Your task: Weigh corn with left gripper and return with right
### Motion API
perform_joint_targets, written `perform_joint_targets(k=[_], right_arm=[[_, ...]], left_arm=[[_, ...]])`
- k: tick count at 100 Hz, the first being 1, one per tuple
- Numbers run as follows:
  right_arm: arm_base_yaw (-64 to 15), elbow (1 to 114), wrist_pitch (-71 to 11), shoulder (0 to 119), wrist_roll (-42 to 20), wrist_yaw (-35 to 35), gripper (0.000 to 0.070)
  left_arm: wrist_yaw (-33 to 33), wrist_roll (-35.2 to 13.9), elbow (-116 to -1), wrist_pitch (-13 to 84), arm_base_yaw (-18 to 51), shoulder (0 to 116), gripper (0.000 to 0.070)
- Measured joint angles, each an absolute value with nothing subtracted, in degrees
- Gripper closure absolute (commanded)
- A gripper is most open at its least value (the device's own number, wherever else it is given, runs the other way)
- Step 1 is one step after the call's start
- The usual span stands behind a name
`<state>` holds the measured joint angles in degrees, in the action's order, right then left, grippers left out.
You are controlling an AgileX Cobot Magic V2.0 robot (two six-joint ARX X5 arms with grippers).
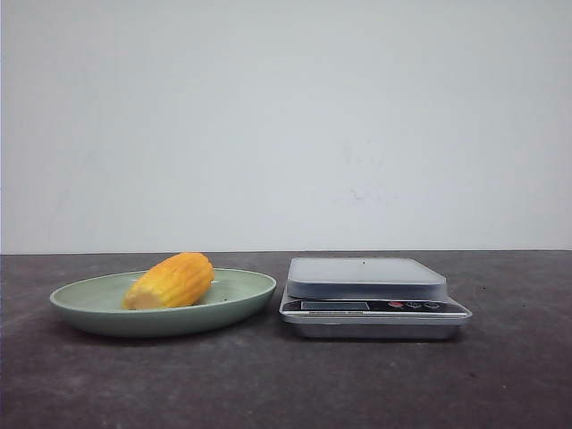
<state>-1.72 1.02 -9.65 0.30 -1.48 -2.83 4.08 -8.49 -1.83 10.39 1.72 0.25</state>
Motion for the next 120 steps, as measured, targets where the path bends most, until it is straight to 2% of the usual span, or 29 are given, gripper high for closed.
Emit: perform_joint_targets(k=[43,65,75,94,110,115,120], right_arm=[[-1.72,1.02,-9.67,0.3,-3.6,-1.06,0.0689],[-1.72,1.02,-9.76,0.3,-8.62,-1.02,0.0696],[-1.72,1.85,-10.76,0.54,-12.36,-1.02,0.0696],[-1.72,13.28,-12.82,6.59,-16.14,0.25,0.0697],[-1.72,28.56,-17.41,18.94,-16.19,2.0,0.0696],[-1.72,33.36,-20.4,23.2,-14.96,3.09,0.0668],[-1.72,37.87,-23.24,26.92,-13.41,4.01,0.054]], left_arm=[[4.1,-8.51,-1.83,10.35,1.72,0.25,0.0695],[4.12,-8.6,-1.83,6.87,1.72,0.25,0.0696],[4.1,-11.0,-1.89,4.54,1.72,0.27,0.0693],[2.35,-17.74,-9.32,7.44,1.72,5.72,0.069],[0.67,-19.14,-24.95,8.54,1.72,17.19,0.0689],[-0.54,-19.07,-30.44,9.72,1.72,21.47,0.0624],[-2.5,-19.03,-35.68,10.57,1.72,25.63,0.044]])
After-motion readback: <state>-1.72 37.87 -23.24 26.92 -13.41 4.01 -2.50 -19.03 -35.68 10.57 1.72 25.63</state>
